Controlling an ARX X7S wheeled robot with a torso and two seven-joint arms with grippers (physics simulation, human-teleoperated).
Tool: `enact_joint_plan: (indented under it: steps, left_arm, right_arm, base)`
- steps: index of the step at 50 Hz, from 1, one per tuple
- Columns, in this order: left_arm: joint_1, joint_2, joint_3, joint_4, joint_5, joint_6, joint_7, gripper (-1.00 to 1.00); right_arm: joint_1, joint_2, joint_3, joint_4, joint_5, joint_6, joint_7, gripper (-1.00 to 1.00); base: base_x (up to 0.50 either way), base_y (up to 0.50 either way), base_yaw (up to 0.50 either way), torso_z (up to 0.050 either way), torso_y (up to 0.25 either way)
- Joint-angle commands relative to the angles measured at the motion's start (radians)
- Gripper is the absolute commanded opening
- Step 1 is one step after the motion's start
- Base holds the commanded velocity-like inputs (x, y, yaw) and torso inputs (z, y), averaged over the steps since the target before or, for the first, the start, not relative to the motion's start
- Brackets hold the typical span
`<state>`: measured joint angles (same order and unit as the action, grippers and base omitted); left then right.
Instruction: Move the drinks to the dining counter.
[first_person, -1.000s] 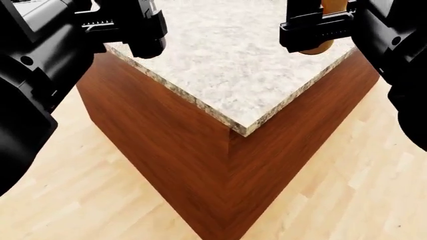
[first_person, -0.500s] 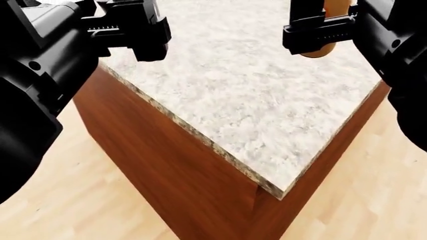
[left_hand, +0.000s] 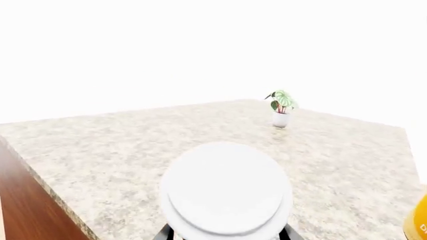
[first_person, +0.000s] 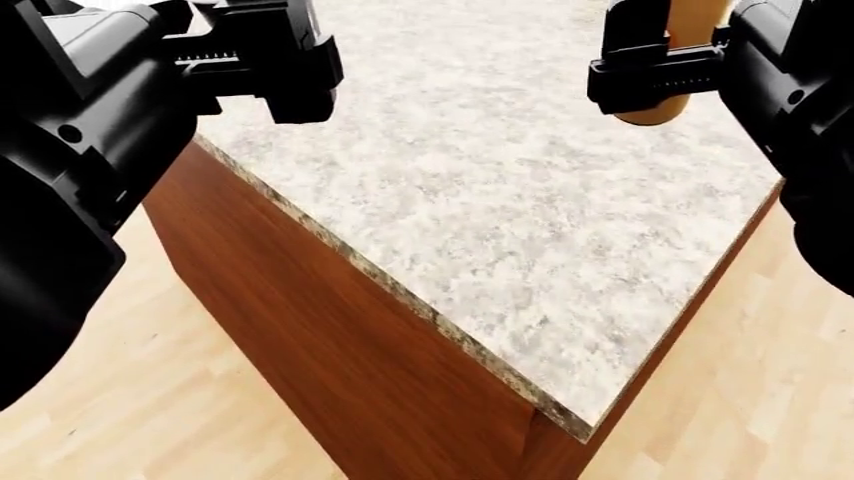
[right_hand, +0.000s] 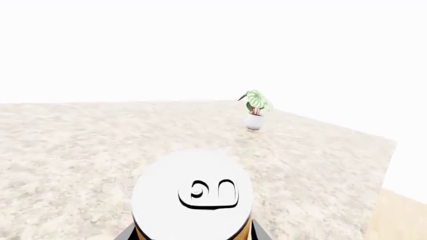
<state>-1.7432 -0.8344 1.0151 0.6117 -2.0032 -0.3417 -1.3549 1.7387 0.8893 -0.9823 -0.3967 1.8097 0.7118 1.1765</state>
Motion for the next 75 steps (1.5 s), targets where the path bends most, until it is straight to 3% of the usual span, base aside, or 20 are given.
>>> enact_joint_plan:
  steps: [1, 11, 23, 44, 75]
  left_arm:
    - [-0.010, 0.003, -0.008, -0.001, -0.001, 0.013, -0.006, -1.00]
    - [-0.012, 0.006, -0.009, -0.007, 0.002, 0.013, 0.000, -1.00]
    - [-0.016, 0.008, -0.010, -0.009, 0.001, 0.010, 0.001, -1.00]
    - [-0.012, 0.012, -0.006, -0.003, 0.003, 0.010, -0.003, -1.00]
    - [-0.004, 0.014, -0.005, 0.000, 0.009, 0.012, -0.001, -1.00]
  right_arm:
    - [-0.062, 0.033, 0.010, 0.045, -0.078, -0.034, -0.079, -1.00]
    - [-0.201, 0.044, -0.008, 0.092, -0.140, -0.127, -0.142, -1.00]
    - [-0.209, -0.058, -0.065, 0.318, -0.272, -0.130, -0.286, -1.00]
    - [-0.276, -0.155, -0.109, 0.486, -0.376, -0.200, -0.390, -1.00]
    - [-0.370, -0.218, -0.141, 0.557, -0.438, -0.269, -0.451, -1.00]
  base:
    - [0.00, 0.00, 0.00, 0.000, 0.000]
    - [0.00, 0.00, 0.00, 0.000, 0.001]
    - [0.00, 0.00, 0.00, 0.001, 0.001]
    - [0.00, 0.00, 0.00, 0.000, 0.001]
    - [0.00, 0.00, 0.00, 0.000, 0.001]
